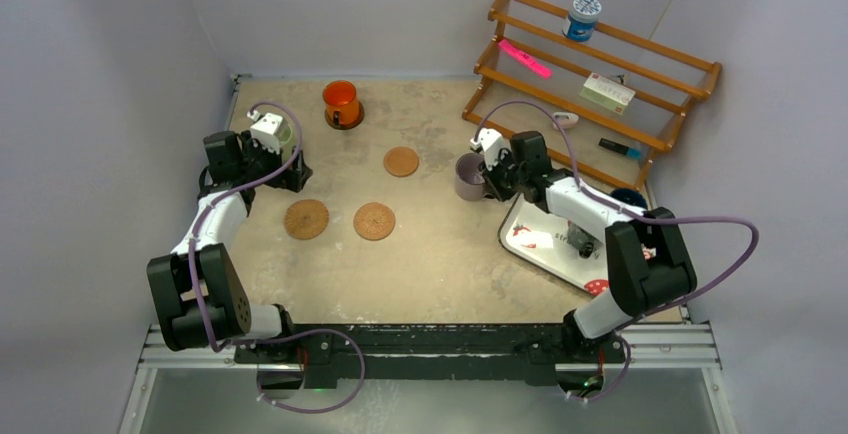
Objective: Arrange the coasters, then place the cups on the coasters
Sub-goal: Pick up the cup at the center of the board, then place the cup on the coaster.
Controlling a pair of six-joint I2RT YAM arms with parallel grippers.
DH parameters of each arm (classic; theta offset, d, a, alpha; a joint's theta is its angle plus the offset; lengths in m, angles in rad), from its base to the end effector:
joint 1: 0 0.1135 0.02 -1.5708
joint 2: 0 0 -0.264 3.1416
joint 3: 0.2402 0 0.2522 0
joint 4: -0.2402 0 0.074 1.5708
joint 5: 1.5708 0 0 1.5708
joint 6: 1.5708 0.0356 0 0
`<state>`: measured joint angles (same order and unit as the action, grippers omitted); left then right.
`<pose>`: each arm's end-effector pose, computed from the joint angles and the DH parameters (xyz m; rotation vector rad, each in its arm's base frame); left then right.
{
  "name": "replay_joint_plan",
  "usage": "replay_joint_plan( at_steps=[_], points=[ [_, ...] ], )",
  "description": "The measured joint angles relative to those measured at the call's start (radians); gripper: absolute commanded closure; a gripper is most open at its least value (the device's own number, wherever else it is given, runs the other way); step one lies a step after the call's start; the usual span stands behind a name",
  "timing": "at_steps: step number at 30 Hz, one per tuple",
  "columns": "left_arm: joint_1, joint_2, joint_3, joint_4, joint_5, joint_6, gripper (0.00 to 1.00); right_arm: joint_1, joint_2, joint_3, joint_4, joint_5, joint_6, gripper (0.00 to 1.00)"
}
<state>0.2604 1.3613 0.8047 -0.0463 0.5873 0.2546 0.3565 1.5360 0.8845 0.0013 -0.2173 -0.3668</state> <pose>0.2854 0.0556 0.2345 0.3203 2.0536 -0.3255 0.3052 0.1219 0.2107 -0.8937 2.0248 0.2354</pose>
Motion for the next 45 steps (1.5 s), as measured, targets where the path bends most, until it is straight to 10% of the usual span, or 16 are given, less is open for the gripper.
replay_joint_plan(
  at_steps=[25, 45],
  points=[
    [0.000, -0.020, 0.002, -0.024, -0.063, 0.030, 0.00, 0.053, 0.264, 0.513, -0.079, -0.040, 0.121, 1.00],
    [0.009, -0.148, 0.027, -0.182, -0.113, 0.158, 0.00, 0.119, 0.309, 0.612, -0.130, -0.028, 0.078, 1.00]
  ],
)
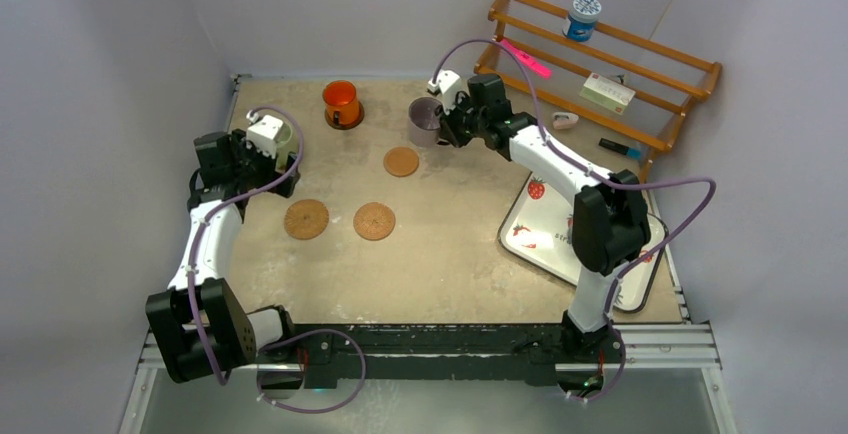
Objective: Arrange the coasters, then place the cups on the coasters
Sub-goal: Place the cup on the coaster.
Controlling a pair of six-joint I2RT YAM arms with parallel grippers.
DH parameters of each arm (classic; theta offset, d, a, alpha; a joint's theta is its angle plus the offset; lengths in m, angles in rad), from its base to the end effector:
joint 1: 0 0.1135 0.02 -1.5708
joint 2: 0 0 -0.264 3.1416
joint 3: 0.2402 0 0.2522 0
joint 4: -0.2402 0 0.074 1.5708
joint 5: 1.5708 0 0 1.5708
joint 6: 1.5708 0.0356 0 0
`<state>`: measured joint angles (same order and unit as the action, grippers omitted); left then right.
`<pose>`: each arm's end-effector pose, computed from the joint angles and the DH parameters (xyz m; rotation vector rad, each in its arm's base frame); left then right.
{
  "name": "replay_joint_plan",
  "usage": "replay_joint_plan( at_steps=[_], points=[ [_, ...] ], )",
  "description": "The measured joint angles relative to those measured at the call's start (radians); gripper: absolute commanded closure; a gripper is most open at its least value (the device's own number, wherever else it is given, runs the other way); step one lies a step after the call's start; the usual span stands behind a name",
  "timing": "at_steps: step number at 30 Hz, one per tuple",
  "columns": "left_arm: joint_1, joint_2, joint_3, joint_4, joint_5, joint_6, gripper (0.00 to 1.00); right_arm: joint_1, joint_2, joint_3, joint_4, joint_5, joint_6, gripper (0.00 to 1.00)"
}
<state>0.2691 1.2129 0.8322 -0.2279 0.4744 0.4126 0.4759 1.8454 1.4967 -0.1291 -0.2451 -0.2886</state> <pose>0.2588 0.0545 0.2650 0.4129 2.0654 -0.1115 0.3860 0.2087 0.2904 -0.9060 1.8423 0.3675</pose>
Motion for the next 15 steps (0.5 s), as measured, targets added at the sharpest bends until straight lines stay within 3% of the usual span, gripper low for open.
replay_joint_plan(
  at_steps=[8, 15],
  points=[
    [0.000, -0.002, -0.025, -0.001, 0.021, -0.001, 0.00, 0.022, 0.018, 0.027, 0.014, -0.001, -0.001, 1.00],
    [0.000, -0.062, -0.058, 0.003, 0.024, -0.002, 0.00, 0.060, 0.159, 0.201, -0.038, -0.010, 0.000, 1.00]
  ],
)
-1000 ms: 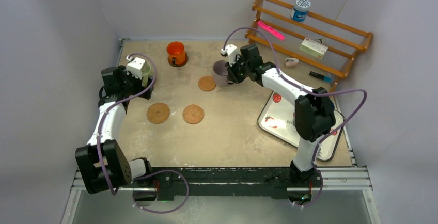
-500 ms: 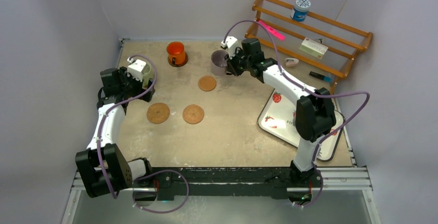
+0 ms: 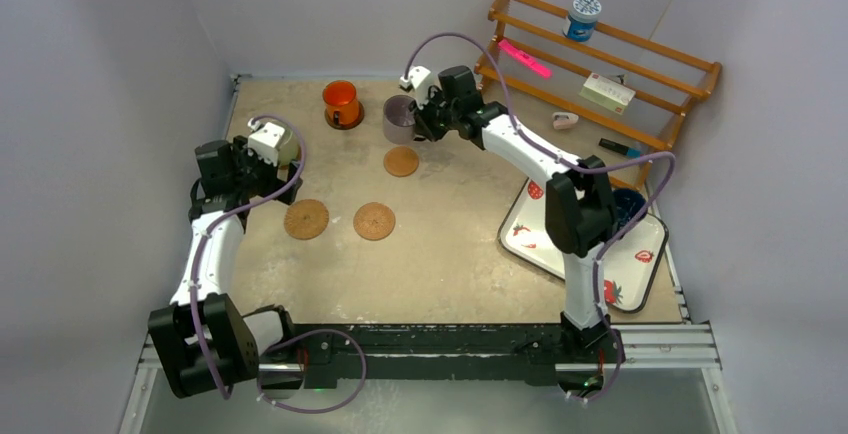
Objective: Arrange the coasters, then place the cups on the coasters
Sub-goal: Place the cup on the coaster.
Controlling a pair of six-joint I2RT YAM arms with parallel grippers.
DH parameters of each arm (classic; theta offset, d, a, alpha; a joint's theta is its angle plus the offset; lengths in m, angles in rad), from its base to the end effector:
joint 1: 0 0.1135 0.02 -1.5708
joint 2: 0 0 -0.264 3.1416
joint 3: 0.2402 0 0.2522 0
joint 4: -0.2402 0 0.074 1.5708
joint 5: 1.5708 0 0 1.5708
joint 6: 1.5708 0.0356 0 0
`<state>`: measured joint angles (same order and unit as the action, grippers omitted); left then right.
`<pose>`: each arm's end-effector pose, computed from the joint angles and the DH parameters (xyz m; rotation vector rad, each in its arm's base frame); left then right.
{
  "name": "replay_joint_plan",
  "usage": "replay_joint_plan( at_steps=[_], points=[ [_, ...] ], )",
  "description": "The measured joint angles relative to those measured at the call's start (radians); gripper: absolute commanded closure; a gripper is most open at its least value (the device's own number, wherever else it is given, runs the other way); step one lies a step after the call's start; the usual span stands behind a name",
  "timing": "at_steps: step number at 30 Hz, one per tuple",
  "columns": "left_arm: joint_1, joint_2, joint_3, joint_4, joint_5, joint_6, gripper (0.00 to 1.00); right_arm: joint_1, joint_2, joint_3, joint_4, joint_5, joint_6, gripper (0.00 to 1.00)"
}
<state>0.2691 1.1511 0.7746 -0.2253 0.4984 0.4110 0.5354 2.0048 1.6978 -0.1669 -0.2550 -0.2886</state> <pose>0.2446 0.0498 0.2607 0.4245 2.0505 -0.1336 0.4075 0.2522 0.2867 -0.9666 1.8116 0.4144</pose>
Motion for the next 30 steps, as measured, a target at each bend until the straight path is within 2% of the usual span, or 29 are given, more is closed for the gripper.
replay_joint_plan(
  at_steps=[6, 30],
  points=[
    [0.000, -0.017, -0.012, 0.004, 0.001, -0.001, 0.00, 0.016, 0.079, 0.064, -0.049, 0.006, -0.007, 1.00],
    [0.000, -0.017, -0.021, 0.022, 0.000, -0.007, 0.00, 0.037, 0.116, 0.077, -0.114, 0.011, -0.066, 1.00]
  ],
)
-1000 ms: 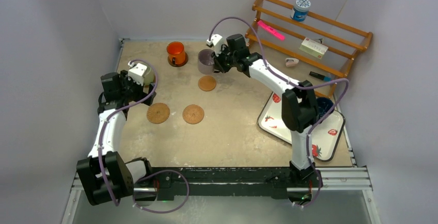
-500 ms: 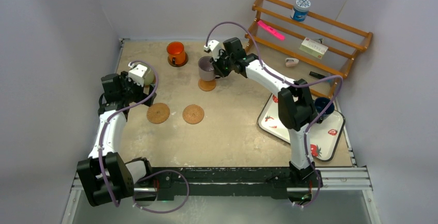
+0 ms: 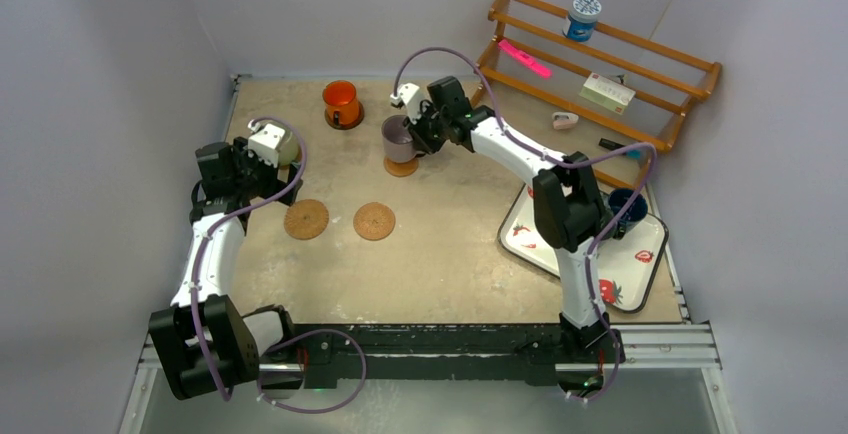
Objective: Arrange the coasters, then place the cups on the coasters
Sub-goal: Place the cup on the coaster.
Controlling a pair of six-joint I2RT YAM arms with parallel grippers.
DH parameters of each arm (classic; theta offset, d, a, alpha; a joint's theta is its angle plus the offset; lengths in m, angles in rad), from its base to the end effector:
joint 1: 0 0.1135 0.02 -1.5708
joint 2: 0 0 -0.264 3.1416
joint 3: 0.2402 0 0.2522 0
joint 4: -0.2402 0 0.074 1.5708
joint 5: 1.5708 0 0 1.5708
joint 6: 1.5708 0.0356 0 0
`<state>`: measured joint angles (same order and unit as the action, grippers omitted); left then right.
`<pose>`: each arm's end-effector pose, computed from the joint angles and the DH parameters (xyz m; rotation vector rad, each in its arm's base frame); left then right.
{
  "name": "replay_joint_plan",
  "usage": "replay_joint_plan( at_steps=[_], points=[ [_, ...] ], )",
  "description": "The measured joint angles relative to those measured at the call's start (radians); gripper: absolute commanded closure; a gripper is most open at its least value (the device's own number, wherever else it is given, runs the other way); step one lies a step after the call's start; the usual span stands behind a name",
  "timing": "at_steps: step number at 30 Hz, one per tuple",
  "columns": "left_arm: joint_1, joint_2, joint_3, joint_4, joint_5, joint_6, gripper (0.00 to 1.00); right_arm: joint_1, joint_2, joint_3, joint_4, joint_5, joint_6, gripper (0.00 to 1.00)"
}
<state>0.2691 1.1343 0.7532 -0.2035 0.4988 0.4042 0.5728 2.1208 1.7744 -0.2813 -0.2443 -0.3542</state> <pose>0.2416 0.0489 0.2592 0.4204 2.0364 -0.1296 0.4127 0.2764 0.2481 -1.1067 1.9062 0.3908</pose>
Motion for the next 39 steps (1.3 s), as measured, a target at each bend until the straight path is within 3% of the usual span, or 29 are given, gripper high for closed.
replay_joint_plan(
  at_steps=[39],
  points=[
    [0.000, 0.000, -0.002, 0.001, 0.000, 0.000, 0.00, 0.006, 0.032, -0.006, -0.008, 0.018, -0.026, 1.00]
  ],
)
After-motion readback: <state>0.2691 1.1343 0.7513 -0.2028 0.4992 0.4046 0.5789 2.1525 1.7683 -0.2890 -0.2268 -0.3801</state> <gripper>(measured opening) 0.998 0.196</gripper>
